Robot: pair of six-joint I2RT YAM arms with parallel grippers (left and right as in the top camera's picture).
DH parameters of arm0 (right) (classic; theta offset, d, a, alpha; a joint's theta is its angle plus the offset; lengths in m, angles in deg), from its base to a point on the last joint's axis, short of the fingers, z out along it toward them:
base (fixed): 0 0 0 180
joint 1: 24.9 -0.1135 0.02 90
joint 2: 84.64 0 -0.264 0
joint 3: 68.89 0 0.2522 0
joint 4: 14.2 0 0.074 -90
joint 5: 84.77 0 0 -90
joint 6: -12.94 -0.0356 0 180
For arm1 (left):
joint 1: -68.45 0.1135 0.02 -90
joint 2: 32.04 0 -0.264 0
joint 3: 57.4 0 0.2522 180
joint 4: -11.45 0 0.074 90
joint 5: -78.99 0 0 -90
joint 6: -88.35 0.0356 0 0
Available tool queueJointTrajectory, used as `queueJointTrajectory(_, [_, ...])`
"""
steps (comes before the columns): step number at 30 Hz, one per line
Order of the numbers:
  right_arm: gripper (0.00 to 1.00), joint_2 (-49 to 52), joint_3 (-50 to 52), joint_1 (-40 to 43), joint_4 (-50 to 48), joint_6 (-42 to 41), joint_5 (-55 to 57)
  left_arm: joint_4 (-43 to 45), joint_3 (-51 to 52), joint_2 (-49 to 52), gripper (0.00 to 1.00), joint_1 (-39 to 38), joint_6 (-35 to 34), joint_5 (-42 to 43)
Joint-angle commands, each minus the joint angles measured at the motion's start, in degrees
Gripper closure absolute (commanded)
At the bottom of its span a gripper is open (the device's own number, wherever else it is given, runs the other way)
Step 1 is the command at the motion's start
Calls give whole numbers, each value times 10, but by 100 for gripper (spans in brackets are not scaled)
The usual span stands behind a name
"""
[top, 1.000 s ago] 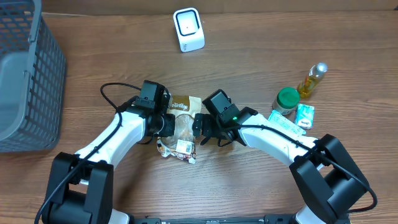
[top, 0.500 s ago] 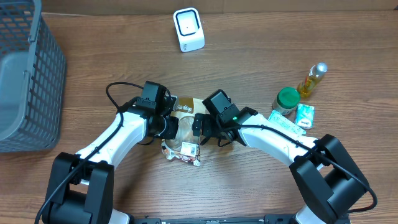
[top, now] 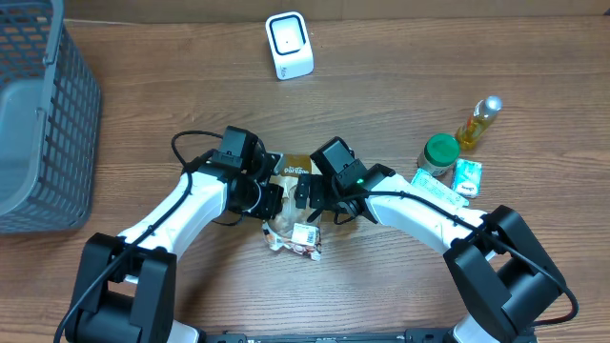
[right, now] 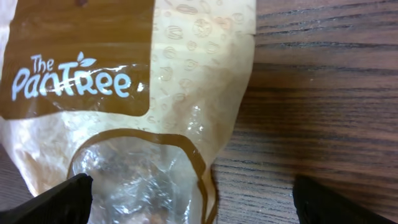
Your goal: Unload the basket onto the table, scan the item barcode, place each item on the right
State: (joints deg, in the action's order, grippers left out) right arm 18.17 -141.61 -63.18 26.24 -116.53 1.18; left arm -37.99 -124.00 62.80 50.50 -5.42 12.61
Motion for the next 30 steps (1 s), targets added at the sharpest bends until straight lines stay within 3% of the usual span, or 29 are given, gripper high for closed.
queueJointTrajectory(1, [0, -6, 2, 1, 0, -4, 6, -7, -6, -2, 96, -6, 25, 15])
queueJointTrajectory(10, [0, -6, 2, 1, 5, -4, 6, -43, -78, -11, 96, -4, -16, -37])
queueJointTrajectory(18, [0, -6, 2, 1, 6, -4, 6, -27, -77, 1, 94, -5, -124, -186])
queueJointTrajectory(30, [0, -7, 0, 1, 18, -4, 5, 18, -76, 62, 91, -10, -125, -137])
